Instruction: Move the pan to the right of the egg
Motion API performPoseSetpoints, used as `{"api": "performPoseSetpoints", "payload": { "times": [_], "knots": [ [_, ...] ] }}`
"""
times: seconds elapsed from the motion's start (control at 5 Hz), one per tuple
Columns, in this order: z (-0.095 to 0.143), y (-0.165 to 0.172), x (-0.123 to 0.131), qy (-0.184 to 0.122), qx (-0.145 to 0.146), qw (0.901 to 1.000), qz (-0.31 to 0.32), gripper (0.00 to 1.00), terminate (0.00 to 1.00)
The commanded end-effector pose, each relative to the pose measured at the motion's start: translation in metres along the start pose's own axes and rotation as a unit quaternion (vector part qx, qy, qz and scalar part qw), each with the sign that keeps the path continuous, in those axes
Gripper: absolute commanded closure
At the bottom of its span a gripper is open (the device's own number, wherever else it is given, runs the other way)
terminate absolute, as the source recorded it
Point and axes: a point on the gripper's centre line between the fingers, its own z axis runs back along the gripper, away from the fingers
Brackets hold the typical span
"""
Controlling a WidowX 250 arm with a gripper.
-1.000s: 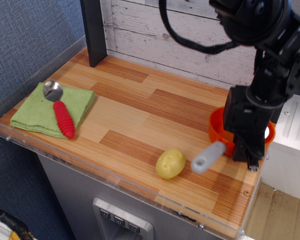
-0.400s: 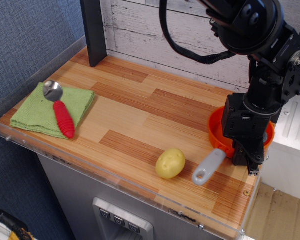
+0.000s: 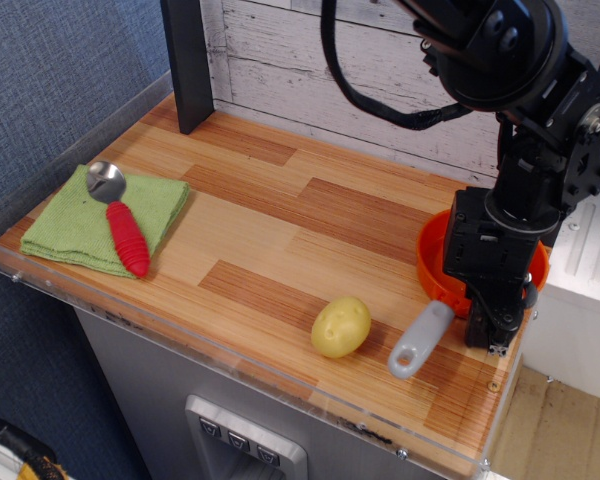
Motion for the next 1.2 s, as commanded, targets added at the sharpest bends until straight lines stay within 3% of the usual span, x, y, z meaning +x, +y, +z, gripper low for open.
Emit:
{"api": "performPoseSetpoints", "payload": {
  "times": [0.0, 0.4, 0.6, 0.8, 1.0],
  "knots": [
    [0.035, -0.021, 0.001, 0.04, -0.026, 0.9989, 0.001, 0.0, 0.0],
    [0.064, -0.027, 0.001, 0.062, -0.045, 0.9962, -0.041, 0.0, 0.0],
    [0.082, -0.031, 0.004, 0.009, -0.057, 0.9856, -0.159, 0.0, 0.0],
    [0.084, -0.033, 0.015, -0.026, -0.037, 0.9664, -0.253, 0.0, 0.0],
    [0.09, -0.035, 0.031, -0.079, -0.024, 0.9373, -0.339, 0.0, 0.0]
  ]
}}
